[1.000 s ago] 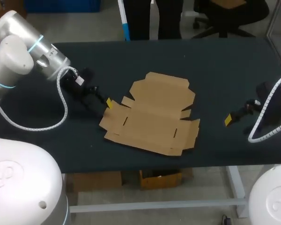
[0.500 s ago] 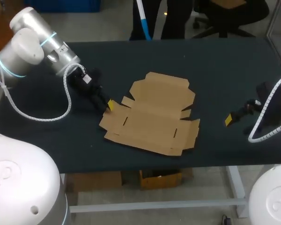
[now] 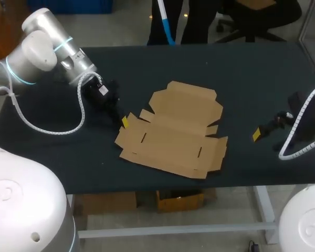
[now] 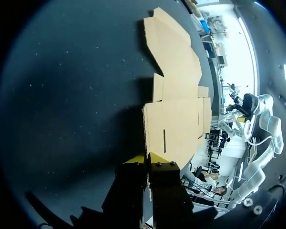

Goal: Assemble the packaging by folding the flat box into shape, placing the metal phone stand inside, and closing the box properly

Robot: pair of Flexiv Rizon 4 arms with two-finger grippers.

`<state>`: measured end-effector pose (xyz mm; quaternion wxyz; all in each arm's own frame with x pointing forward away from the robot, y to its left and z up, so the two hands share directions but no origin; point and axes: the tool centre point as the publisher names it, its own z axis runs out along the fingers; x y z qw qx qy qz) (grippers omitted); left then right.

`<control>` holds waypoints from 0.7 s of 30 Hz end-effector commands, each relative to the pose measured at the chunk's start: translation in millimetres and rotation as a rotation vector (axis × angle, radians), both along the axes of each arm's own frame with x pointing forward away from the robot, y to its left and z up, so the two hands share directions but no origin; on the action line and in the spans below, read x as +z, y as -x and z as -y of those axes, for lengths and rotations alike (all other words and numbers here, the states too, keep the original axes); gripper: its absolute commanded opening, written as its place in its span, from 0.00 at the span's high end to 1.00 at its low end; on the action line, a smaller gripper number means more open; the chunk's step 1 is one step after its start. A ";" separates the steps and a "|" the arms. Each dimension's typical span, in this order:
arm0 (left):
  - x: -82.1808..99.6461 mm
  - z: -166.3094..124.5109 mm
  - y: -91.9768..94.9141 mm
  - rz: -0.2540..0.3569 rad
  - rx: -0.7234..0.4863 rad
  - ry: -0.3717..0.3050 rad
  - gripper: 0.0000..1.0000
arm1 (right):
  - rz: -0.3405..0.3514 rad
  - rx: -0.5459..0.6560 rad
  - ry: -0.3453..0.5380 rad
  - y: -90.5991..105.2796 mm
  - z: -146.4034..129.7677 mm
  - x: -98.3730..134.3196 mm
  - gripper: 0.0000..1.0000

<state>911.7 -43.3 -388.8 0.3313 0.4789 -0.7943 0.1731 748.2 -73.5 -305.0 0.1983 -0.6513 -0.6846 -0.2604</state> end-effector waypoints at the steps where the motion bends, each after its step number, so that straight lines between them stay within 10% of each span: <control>1: 0.9 1.7 14.1 0.043 0.059 -0.006 1.00 | -0.002 0.004 -0.006 -0.3 1.4 0.2 0.00; 21: 16.1 -0.4 44.6 0.134 0.253 0.041 1.00 | -0.002 0.014 -0.011 -2.0 0.7 -0.3 0.00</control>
